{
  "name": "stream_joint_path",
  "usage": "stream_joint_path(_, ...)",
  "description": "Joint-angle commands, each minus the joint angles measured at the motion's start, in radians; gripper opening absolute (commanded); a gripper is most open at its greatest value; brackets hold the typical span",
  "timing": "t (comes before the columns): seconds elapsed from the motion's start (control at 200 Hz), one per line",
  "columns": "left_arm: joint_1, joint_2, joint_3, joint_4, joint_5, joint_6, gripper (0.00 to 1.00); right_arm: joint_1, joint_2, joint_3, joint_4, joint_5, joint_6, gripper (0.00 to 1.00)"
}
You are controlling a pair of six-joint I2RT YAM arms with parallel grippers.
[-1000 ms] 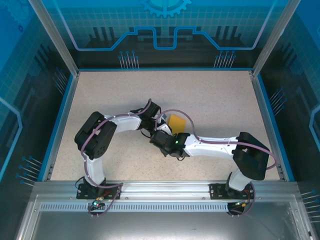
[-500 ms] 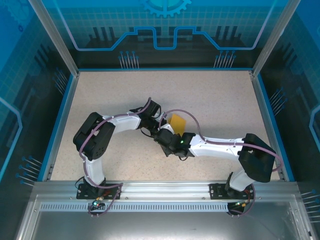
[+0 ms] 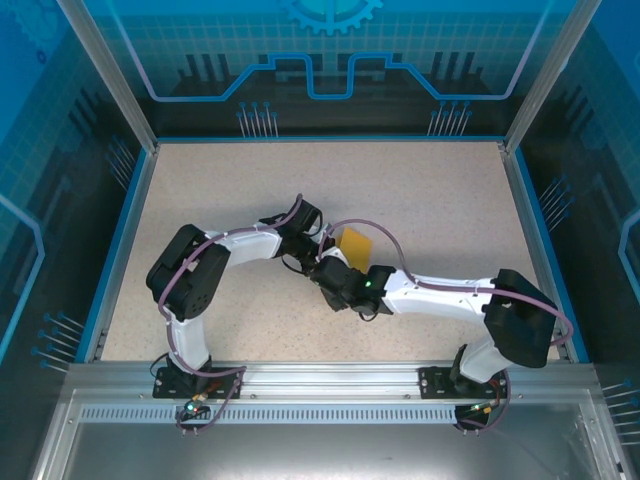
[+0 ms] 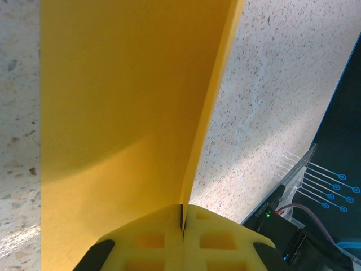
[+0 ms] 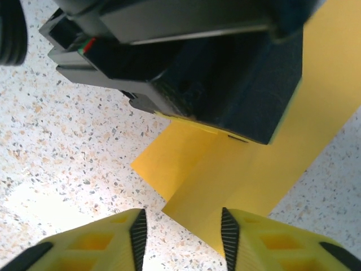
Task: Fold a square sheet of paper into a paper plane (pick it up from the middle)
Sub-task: Fold the triangle a second time at the center of the table.
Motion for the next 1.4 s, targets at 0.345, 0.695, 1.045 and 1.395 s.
stream_joint_path(0.345,0.003,-0.028,0.019,-0.032,0.005,-0.020,0.04,0.053,0.099,0.092,-0.096,0.143,0.032,0.29)
stream_joint_path(0.695,0.003,-0.044,0.017,-0.055,-0.026,-0.013,0.20,0.026,0.053,0.060,-0.058,0.085,0.009,0.05)
stream_joint_path(1.045,0.006,-0.148,-0.002,-0.149,-0.221,0.000,0.58,-0.140,-0.092,-0.126,0.152,-0.222,-0.022,0.03)
stream_joint_path(1.395,0.003,-0.230,-0.059,-0.155,-0.276,0.011,0.57,-0.337,-0.128,-0.197,0.223,-0.468,-0.040,0.04)
